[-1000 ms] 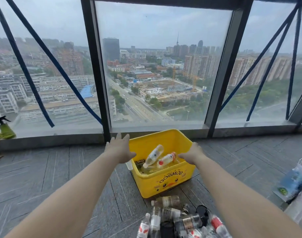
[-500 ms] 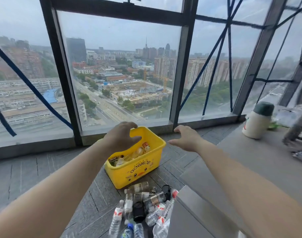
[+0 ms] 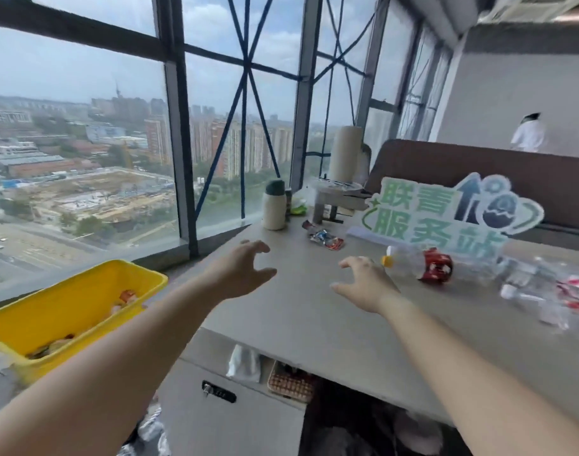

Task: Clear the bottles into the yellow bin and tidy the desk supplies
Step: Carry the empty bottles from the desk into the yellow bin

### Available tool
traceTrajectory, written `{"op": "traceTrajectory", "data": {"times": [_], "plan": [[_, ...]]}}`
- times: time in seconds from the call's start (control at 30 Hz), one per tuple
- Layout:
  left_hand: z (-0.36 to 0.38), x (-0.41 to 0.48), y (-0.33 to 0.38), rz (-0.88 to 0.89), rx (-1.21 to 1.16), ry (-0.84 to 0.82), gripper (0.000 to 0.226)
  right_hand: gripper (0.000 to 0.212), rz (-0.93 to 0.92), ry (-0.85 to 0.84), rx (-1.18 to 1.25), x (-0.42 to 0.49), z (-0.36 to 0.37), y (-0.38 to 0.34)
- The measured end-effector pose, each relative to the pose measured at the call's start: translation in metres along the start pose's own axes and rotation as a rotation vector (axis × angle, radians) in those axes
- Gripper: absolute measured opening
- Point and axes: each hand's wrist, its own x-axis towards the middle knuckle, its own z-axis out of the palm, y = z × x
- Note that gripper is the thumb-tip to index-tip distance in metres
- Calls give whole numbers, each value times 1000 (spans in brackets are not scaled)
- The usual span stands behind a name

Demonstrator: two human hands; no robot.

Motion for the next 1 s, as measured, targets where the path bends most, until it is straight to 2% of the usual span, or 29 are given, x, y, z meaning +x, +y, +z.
{"op": "traceTrajectory", "data": {"times": [0.2,0.4,0.57,0.73,0.87,1.0], "plan": [[57,29,81,143,-44,-64,50,55,217,114,-27,-44,-48,99],[122,75,137,232,-20,-133,58,61,369,165,-18,-56,-56,177],[183,134,172,289,-28,-122,69,63,382,203,-39,-24,-51,231],[227,190,195,288,98,-122,79,63,343,227,-59,16,-50,266],[247,206,192,245,153,-148,63,63,308,247,-68,42,-51,282],[240,196,164,280,23,-48,45,62,308,262,-48,62,-54,281]]}}
